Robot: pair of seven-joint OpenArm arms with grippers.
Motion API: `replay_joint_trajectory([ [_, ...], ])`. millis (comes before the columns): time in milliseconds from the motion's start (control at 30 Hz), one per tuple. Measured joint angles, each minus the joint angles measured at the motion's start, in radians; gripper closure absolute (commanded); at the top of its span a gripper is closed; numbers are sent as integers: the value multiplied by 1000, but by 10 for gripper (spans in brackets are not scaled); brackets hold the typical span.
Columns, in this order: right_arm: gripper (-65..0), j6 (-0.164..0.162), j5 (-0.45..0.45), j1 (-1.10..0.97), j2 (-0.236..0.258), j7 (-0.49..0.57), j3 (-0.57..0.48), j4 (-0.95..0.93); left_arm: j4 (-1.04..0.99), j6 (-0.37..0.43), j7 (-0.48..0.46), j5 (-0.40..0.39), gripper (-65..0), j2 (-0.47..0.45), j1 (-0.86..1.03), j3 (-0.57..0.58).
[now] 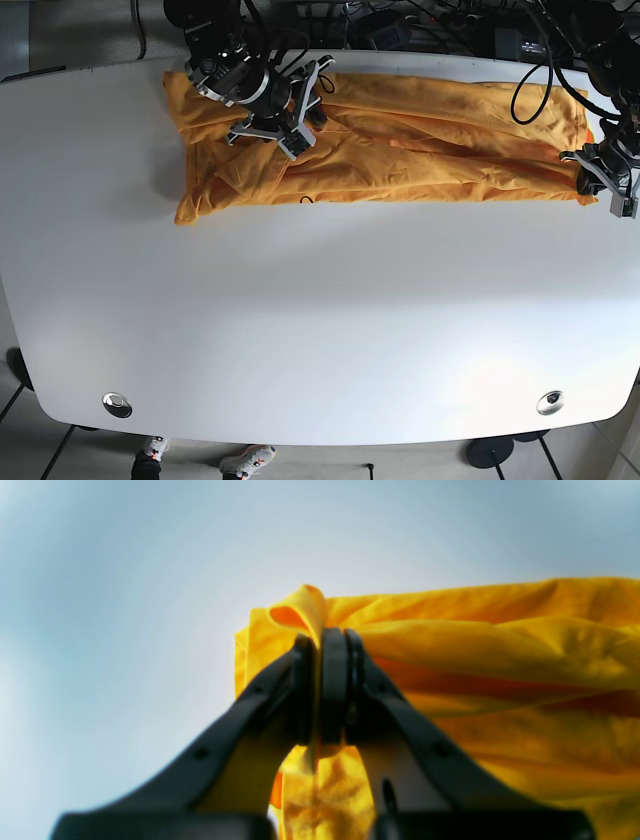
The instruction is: Fold the T-shirt properly
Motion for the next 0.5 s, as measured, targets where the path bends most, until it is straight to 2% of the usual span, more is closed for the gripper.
replay_joint_trajectory([
  [100,-468,-2,116,22,-19,37,155,0,0,0,0,0,0,0,0,0],
  [167,-531,-2,174,70,-13,36,246,-9,0,0,0,0,0,0,0,0],
  [300,-539,-2,293,142,40,34,371,-66,0,0,0,0,0,1,0,2],
  [500,-539,-2,518,180,134,28,384,-221,0,0,0,0,0,2,0,4],
])
